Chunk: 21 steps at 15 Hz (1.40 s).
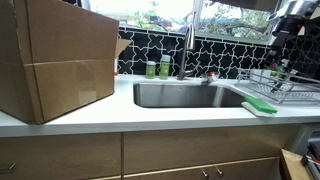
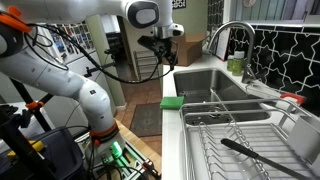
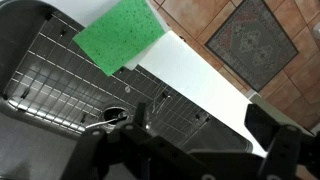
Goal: Place the two sponges in the sponge holder
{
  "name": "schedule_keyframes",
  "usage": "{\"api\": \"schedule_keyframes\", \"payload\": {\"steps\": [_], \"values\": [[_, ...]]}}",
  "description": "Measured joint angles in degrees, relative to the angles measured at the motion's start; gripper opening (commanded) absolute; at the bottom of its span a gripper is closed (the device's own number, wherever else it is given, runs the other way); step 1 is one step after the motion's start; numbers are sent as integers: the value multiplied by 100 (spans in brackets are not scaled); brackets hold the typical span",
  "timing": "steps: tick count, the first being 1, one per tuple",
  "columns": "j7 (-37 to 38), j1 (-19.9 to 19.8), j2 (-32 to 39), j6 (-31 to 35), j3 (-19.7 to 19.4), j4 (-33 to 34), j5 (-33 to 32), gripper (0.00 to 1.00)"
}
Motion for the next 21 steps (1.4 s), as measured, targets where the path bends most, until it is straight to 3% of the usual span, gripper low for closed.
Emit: {"api": "schedule_keyframes", "payload": {"steps": [16, 21], "values": [[-41, -62, 14, -14, 96, 57, -65, 100], [-623, -187, 29, -749, 111, 404, -603, 100]]}}
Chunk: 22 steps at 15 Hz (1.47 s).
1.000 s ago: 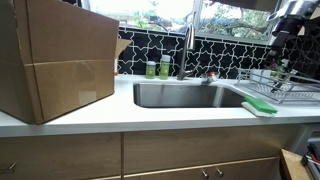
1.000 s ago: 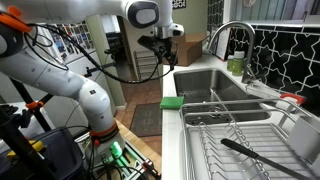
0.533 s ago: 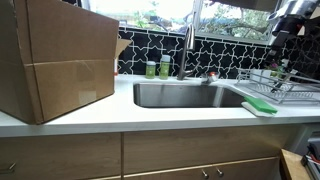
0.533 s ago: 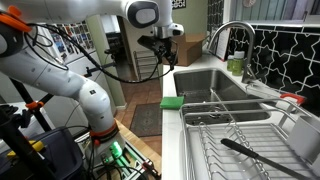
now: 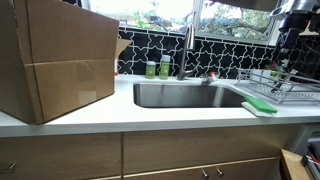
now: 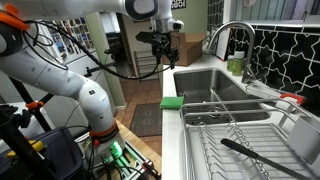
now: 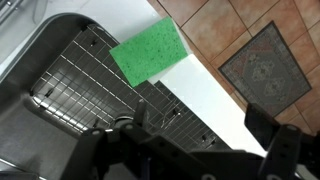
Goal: Place the two sponges in the sponge holder
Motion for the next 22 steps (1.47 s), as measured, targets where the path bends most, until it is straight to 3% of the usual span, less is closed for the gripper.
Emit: {"api": "schedule_keyframes", "payload": {"steps": [4, 10, 19, 22], "values": [[-1286, 91, 121, -765, -308, 432, -28, 100], [-3182, 190, 660, -995, -888, 890, 104, 100], [-3302, 25, 890, -997, -757, 954, 134, 100], [-3975, 36, 1388, -1069, -995, 1051, 303, 100]]}}
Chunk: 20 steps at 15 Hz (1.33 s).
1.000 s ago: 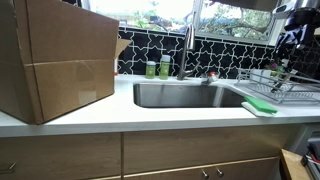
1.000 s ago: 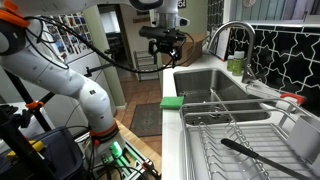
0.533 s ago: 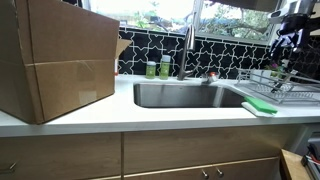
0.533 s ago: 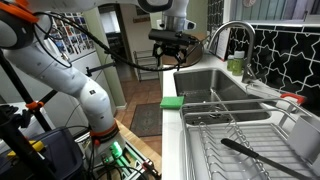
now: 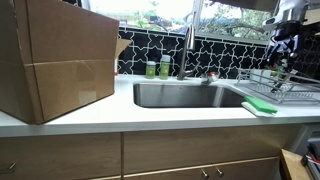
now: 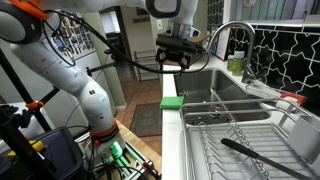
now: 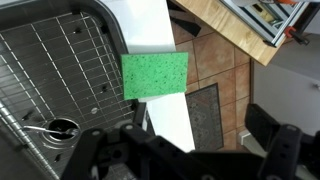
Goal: Place the two sponges in the sponge holder
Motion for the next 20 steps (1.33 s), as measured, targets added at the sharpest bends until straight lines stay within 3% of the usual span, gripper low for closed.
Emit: {"api": "schedule_keyframes", "payload": {"steps": [4, 9, 20], "values": [[-1211, -9, 933, -298, -219, 255, 306, 100], [-2225, -158, 2004, -648, -96, 640, 504, 100], [-2593, -1087, 3588, -933, 738, 1520, 719, 100]]}}
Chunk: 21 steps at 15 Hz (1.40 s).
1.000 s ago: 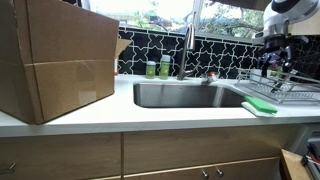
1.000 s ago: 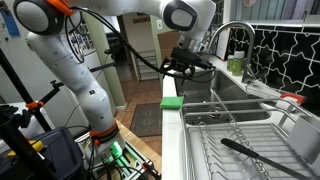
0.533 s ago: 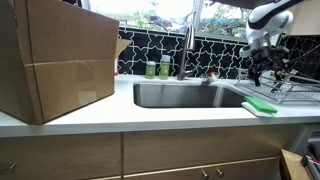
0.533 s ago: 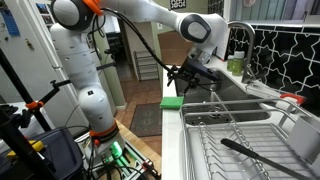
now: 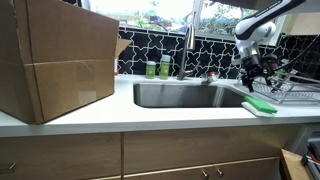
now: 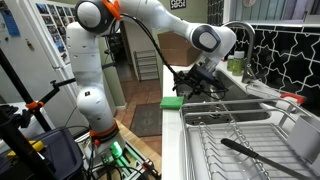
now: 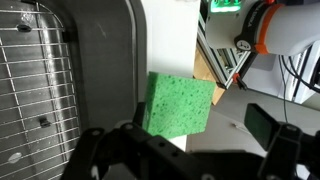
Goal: Place the two sponges in the sponge holder
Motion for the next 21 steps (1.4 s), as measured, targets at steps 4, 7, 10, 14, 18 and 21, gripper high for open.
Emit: {"api": "schedule_keyframes", "payload": {"steps": [4, 7, 10, 14, 18, 21], "values": [[4, -186, 364, -56, 227, 223, 86, 100], [4, -335, 655, -274, 355, 380, 221, 100], [4, -472, 923, -567, 472, 546, 368, 100], [6, -603, 1233, -805, 589, 769, 427, 100], [31, -671, 1464, -975, 681, 951, 427, 100], [60, -695, 1601, -1193, 753, 1053, 428, 100]]}}
